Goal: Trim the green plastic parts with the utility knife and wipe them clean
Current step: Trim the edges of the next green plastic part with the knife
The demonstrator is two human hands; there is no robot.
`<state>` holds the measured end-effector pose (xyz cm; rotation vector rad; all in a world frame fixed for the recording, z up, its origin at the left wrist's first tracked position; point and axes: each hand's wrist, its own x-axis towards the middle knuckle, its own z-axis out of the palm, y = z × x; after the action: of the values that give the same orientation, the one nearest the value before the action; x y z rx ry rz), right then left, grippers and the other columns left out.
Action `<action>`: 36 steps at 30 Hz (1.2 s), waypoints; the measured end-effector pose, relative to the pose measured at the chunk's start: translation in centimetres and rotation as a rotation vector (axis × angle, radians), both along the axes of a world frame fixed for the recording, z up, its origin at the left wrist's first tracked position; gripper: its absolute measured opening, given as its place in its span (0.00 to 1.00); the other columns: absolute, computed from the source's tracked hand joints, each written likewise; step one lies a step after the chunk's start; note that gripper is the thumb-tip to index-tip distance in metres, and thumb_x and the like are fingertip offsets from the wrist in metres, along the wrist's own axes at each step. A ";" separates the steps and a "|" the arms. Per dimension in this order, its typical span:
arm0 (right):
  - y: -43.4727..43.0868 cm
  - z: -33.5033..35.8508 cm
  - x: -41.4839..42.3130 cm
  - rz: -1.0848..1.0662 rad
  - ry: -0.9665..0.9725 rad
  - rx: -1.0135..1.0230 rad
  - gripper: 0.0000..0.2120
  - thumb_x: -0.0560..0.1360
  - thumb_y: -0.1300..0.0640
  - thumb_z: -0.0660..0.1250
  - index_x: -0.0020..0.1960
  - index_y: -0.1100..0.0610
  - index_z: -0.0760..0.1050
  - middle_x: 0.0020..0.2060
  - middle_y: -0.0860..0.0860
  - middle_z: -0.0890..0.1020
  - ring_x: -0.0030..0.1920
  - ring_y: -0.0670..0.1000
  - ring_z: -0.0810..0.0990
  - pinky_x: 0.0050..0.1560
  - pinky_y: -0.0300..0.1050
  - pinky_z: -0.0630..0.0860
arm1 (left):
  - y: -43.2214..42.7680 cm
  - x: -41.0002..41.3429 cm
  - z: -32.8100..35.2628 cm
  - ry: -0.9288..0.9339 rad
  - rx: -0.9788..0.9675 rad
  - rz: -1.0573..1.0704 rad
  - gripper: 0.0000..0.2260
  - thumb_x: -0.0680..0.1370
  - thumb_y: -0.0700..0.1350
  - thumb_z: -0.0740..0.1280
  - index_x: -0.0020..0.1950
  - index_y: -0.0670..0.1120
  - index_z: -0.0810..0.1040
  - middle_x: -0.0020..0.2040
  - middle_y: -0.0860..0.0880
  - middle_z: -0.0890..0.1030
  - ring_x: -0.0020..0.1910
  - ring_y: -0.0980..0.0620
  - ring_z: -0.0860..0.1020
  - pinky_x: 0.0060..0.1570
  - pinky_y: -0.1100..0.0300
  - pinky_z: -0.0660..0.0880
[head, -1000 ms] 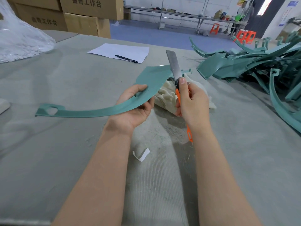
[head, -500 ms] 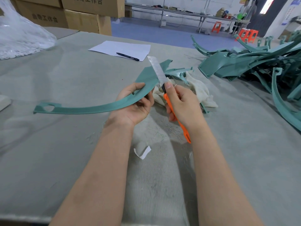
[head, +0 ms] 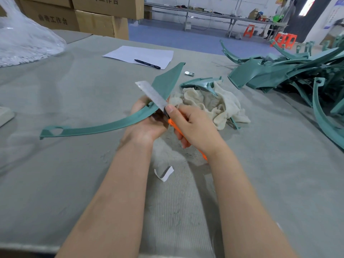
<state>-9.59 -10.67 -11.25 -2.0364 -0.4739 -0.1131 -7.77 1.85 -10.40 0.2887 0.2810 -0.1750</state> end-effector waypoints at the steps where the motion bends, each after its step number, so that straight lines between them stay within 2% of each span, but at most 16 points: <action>1: 0.2 0.0 -0.1 0.021 -0.001 -0.008 0.20 0.80 0.45 0.61 0.32 0.52 0.69 0.22 0.50 0.74 0.20 0.52 0.73 0.21 0.41 0.70 | 0.2 0.0 -0.1 -0.006 -0.027 0.002 0.13 0.78 0.37 0.60 0.35 0.37 0.77 0.38 0.42 0.79 0.28 0.49 0.78 0.24 0.65 0.75; 4: 0.5 0.0 -0.4 0.105 0.055 -0.028 0.20 0.80 0.45 0.61 0.33 0.56 0.71 0.22 0.49 0.74 0.21 0.53 0.73 0.22 0.41 0.71 | 0.4 0.0 -0.3 -0.029 -0.066 0.012 0.08 0.79 0.38 0.60 0.44 0.36 0.76 0.42 0.41 0.78 0.27 0.49 0.77 0.24 0.65 0.75; 6: 0.5 0.2 -0.5 0.157 0.095 -0.039 0.21 0.80 0.45 0.61 0.35 0.59 0.71 0.22 0.49 0.74 0.22 0.53 0.73 0.23 0.41 0.72 | 0.3 0.1 -0.4 -0.061 -0.005 0.043 0.06 0.79 0.38 0.60 0.47 0.36 0.74 0.43 0.41 0.77 0.28 0.50 0.77 0.24 0.66 0.74; 7: 0.3 0.4 -0.6 0.151 0.101 -0.022 0.21 0.80 0.45 0.61 0.34 0.57 0.71 0.22 0.49 0.74 0.22 0.52 0.73 0.23 0.42 0.72 | 0.1 0.1 -0.3 -0.069 0.030 0.041 0.05 0.79 0.38 0.60 0.47 0.37 0.74 0.41 0.42 0.77 0.27 0.50 0.77 0.24 0.66 0.74; 10: -0.8 1.2 -0.2 -0.049 0.056 0.150 0.20 0.81 0.45 0.59 0.34 0.53 0.72 0.24 0.51 0.75 0.22 0.50 0.73 0.22 0.41 0.71 | -0.1 0.2 0.1 -0.043 0.171 0.032 0.06 0.78 0.37 0.62 0.40 0.41 0.73 0.34 0.46 0.77 0.27 0.52 0.76 0.24 0.66 0.74; 13: -2.2 1.3 0.7 -0.309 -0.027 0.221 0.23 0.82 0.44 0.55 0.36 0.59 0.72 0.26 0.52 0.76 0.22 0.50 0.74 0.24 0.41 0.71 | -0.3 0.1 0.4 -0.058 0.292 0.018 0.04 0.77 0.37 0.65 0.43 0.43 0.75 0.36 0.48 0.77 0.31 0.53 0.75 0.28 0.68 0.74; 16: -2.9 0.8 1.3 -0.401 -0.028 0.230 0.28 0.82 0.42 0.54 0.38 0.65 0.72 0.28 0.54 0.76 0.24 0.51 0.74 0.27 0.45 0.73 | -0.4 0.0 0.4 -0.069 0.317 0.001 0.03 0.76 0.37 0.65 0.44 0.44 0.75 0.36 0.48 0.78 0.31 0.53 0.75 0.29 0.67 0.74; 22: -2.7 0.4 1.4 -0.393 -0.066 0.180 0.23 0.82 0.43 0.55 0.33 0.56 0.69 0.26 0.51 0.76 0.22 0.50 0.74 0.24 0.39 0.69 | -0.5 -0.3 0.5 -0.093 0.306 -0.033 0.04 0.76 0.37 0.65 0.41 0.43 0.76 0.35 0.48 0.79 0.29 0.54 0.76 0.28 0.67 0.75; 27: -2.4 0.4 1.1 -0.345 -0.034 0.179 0.23 0.81 0.42 0.55 0.33 0.55 0.67 0.23 0.49 0.75 0.20 0.49 0.73 0.26 0.39 0.69 | -0.3 -0.4 0.4 -0.105 0.226 -0.057 0.01 0.76 0.37 0.65 0.47 0.42 0.76 0.41 0.47 0.77 0.34 0.53 0.75 0.28 0.66 0.76; 29: -2.1 0.4 1.1 -0.302 -0.036 0.164 0.23 0.81 0.42 0.55 0.33 0.55 0.67 0.23 0.51 0.76 0.20 0.49 0.74 0.24 0.38 0.69 | -0.3 -0.4 0.4 -0.109 0.181 -0.063 0.05 0.76 0.37 0.65 0.52 0.42 0.75 0.44 0.46 0.76 0.36 0.53 0.75 0.28 0.66 0.76; 32: -1.6 0.1 1.0 -0.252 -0.032 0.123 0.22 0.81 0.42 0.56 0.33 0.53 0.68 0.23 0.50 0.76 0.21 0.49 0.75 0.22 0.37 0.70 | -0.3 -0.4 0.4 -0.102 0.155 -0.037 0.03 0.76 0.37 0.65 0.49 0.41 0.75 0.47 0.46 0.76 0.37 0.53 0.75 0.28 0.66 0.76; 36: -1.1 0.0 0.9 -0.215 -0.025 0.070 0.22 0.80 0.41 0.56 0.34 0.52 0.69 0.22 0.49 0.76 0.20 0.50 0.75 0.22 0.38 0.70 | -0.2 -0.4 0.4 -0.090 0.144 0.009 0.02 0.77 0.36 0.65 0.49 0.41 0.75 0.44 0.45 0.77 0.37 0.53 0.75 0.28 0.66 0.76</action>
<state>-8.71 -11.76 -11.24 -2.0144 -0.2615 -0.2812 -8.13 1.65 -9.99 0.4369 0.2064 -0.1322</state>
